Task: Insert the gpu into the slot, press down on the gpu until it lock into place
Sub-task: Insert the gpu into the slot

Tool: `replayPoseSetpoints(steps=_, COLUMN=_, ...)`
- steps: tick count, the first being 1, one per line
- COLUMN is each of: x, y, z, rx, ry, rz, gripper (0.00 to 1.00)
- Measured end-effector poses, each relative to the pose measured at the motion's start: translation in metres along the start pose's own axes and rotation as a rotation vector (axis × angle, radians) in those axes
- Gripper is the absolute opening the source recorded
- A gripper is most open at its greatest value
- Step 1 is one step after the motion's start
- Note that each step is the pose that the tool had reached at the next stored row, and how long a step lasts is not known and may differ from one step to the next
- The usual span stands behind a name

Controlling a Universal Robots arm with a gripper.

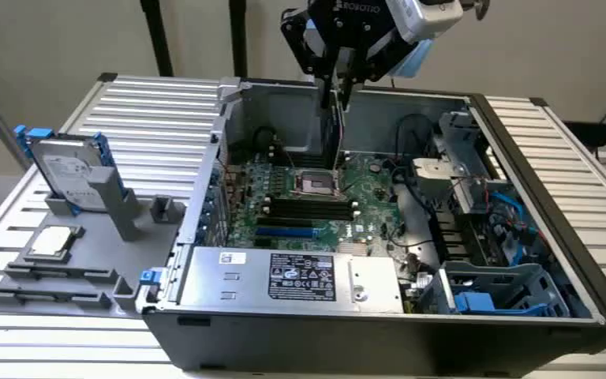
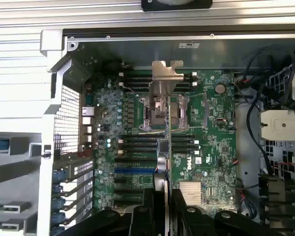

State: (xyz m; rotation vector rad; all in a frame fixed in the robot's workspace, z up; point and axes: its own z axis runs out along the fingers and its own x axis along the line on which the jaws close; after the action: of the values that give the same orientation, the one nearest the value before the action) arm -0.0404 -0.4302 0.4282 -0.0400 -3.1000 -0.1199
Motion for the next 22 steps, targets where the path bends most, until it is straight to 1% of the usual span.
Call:
replayPoseSetpoints(steps=9, x=0.0, y=0.0, z=0.0001, rx=-0.0001, ry=-0.0001, rz=0.0, gripper=0.26)
replayPoseSetpoints(steps=10, x=0.0, y=-0.0001, z=0.0002, rx=0.0003, ry=0.0002, rz=-0.008, gripper=0.26)
replayPoseSetpoints(steps=22, x=-0.0002, y=-0.0005, z=0.0063, rx=0.0089, ry=0.0166, rz=-0.225, gripper=0.26)
